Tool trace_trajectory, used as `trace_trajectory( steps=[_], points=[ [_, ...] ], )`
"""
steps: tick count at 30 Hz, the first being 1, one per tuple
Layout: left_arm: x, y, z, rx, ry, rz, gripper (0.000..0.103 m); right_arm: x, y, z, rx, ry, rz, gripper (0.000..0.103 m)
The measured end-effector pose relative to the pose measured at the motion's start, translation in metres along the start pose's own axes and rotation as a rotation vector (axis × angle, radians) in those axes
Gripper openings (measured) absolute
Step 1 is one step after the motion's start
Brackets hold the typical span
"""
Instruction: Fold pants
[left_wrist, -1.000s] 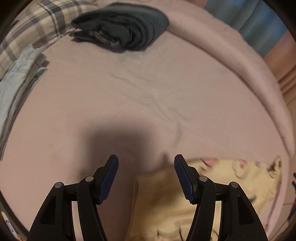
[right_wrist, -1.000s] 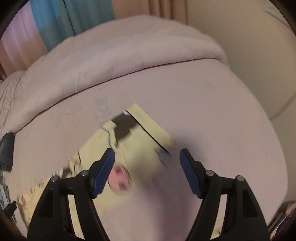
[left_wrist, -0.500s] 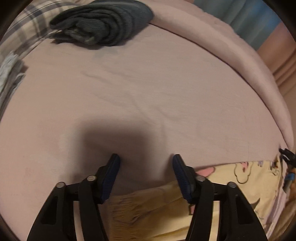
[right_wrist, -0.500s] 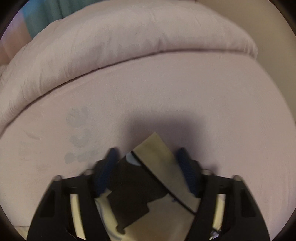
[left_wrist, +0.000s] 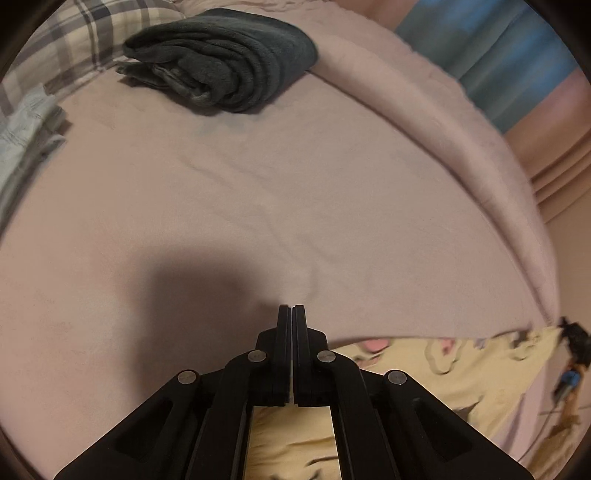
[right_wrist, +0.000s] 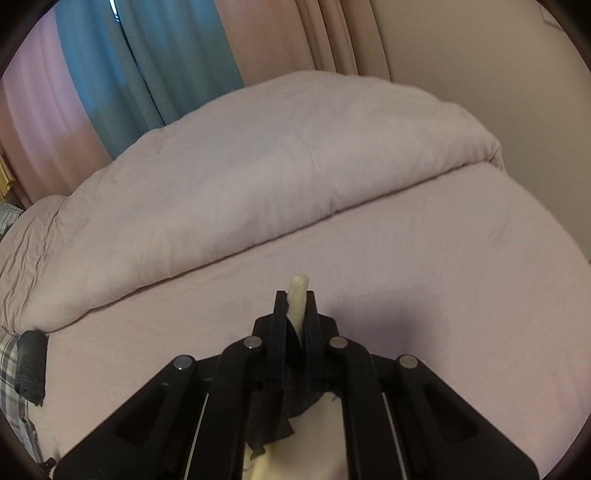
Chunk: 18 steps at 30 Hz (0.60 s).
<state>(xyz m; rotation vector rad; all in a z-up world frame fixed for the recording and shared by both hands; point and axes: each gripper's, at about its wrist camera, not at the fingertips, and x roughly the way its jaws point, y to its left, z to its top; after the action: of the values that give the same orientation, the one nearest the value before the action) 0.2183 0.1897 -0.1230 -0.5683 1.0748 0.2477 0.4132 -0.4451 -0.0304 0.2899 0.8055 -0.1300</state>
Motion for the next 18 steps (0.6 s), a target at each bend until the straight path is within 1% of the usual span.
trace_trajectory(
  steps=[2,3,4,5,6,7,8,9,10,11,12,13,14,15,16,17,18],
  points=[
    [0.002,0.007,0.005,0.004,0.027,0.065,0.0,-0.004,0.004,-0.002,-0.02,0.0,-0.019,0.007],
    [0.005,0.012,0.003,-0.002,0.06,0.064,0.0,-0.006,0.002,-0.003,-0.021,0.007,-0.023,0.007],
    [0.007,0.015,0.004,-0.011,0.085,0.046,0.0,-0.007,-0.001,-0.004,-0.018,0.012,-0.021,0.007],
    [0.008,0.017,0.002,-0.022,0.103,0.03,0.0,-0.002,-0.003,0.003,-0.013,0.019,-0.022,0.007],
    [0.006,0.019,0.0,-0.032,0.106,0.007,0.001,-0.001,-0.004,0.001,-0.008,0.03,-0.027,0.007],
    [0.002,0.021,-0.002,-0.036,0.094,-0.001,0.006,0.008,-0.008,0.004,-0.01,0.039,-0.03,0.007],
    [0.0,0.022,-0.003,-0.032,0.081,0.005,0.022,0.01,-0.009,0.001,-0.016,0.045,-0.034,0.007],
    [-0.004,0.023,-0.004,-0.023,0.062,0.014,0.045,0.011,-0.009,0.0,-0.024,0.049,-0.04,0.007],
    [-0.006,0.024,-0.006,-0.019,0.047,0.013,0.054,0.019,-0.007,-0.001,-0.029,0.052,-0.041,0.007],
    [-0.009,0.024,-0.008,-0.019,0.031,0.008,0.059,0.02,-0.005,-0.002,-0.036,0.056,-0.038,0.007],
    [-0.008,0.025,-0.01,-0.025,0.023,-0.013,0.059,0.021,-0.004,-0.003,-0.042,0.057,-0.034,0.007],
    [-0.006,0.024,-0.01,-0.032,0.032,-0.028,0.059,0.021,-0.002,-0.003,-0.05,0.058,-0.032,0.007],
    [0.001,0.024,-0.009,-0.04,0.053,-0.042,0.059,0.023,-0.002,-0.004,-0.056,0.06,-0.034,0.007],
    [0.011,0.024,-0.011,-0.052,0.091,-0.045,0.059,0.024,-0.002,-0.004,-0.058,0.061,-0.036,0.007],
    [0.018,0.026,-0.013,-0.058,0.102,-0.035,0.056,0.024,-0.002,-0.004,-0.057,0.06,-0.037,0.007],
    [0.019,0.025,-0.015,-0.06,0.08,-0.019,0.046,0.024,-0.004,-0.004,-0.052,0.058,-0.035,0.007],
    [0.02,0.022,-0.015,-0.042,0.051,0.01,0.02,0.023,-0.005,-0.005,-0.047,0.056,-0.033,0.007]
  ],
)
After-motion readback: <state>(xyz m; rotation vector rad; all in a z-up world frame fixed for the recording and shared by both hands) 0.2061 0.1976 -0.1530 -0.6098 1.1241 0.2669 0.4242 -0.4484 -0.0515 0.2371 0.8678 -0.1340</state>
